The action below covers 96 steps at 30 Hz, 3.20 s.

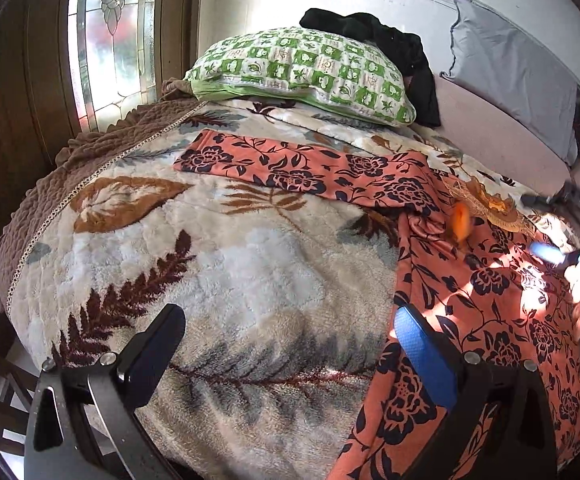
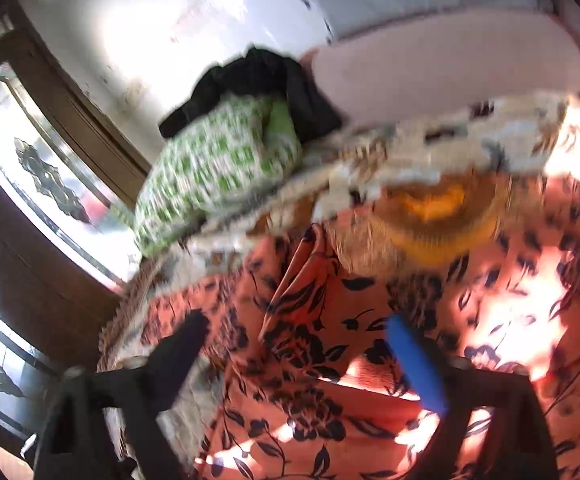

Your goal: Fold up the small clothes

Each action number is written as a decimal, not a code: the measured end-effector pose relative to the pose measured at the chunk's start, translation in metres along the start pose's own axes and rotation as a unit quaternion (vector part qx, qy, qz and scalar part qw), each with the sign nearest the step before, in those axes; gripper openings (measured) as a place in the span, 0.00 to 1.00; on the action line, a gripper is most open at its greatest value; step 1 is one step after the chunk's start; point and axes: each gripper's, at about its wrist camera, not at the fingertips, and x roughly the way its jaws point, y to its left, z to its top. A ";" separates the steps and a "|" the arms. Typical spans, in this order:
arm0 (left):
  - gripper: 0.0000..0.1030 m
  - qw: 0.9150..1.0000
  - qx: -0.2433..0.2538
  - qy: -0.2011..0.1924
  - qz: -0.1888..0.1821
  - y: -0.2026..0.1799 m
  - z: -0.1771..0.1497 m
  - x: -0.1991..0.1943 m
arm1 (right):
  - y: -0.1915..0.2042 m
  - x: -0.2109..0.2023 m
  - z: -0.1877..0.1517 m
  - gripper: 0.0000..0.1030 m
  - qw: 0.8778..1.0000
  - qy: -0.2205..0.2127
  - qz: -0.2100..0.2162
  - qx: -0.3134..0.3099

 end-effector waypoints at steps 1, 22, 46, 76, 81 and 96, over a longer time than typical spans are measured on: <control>1.00 1.000 0.001 0.000 -0.003 0.000 -0.001 0.000 | -0.010 0.018 -0.016 0.96 0.999 0.037 -0.004 0.016; 1.00 0.998 -0.041 0.040 -0.028 0.004 0.020 0.013 | -0.250 -0.130 0.029 0.95 0.950 -0.131 -0.010 0.284; 0.98 0.912 -0.388 0.066 -0.121 0.136 0.147 0.192 | -0.129 -0.115 -0.106 0.95 0.995 -0.029 0.003 0.094; 0.21 0.936 0.248 0.072 -0.240 -0.434 0.124 0.056 | -0.184 -0.184 -0.121 0.95 0.973 -0.131 0.074 0.175; 0.40 0.926 0.270 0.202 -0.173 -0.404 0.049 0.117 | -0.192 -0.191 -0.120 0.95 0.969 -0.144 0.069 0.188; 0.67 0.984 0.099 0.103 -0.108 -0.139 0.098 0.131 | -0.197 -0.159 0.015 0.95 0.984 -0.085 -0.002 0.156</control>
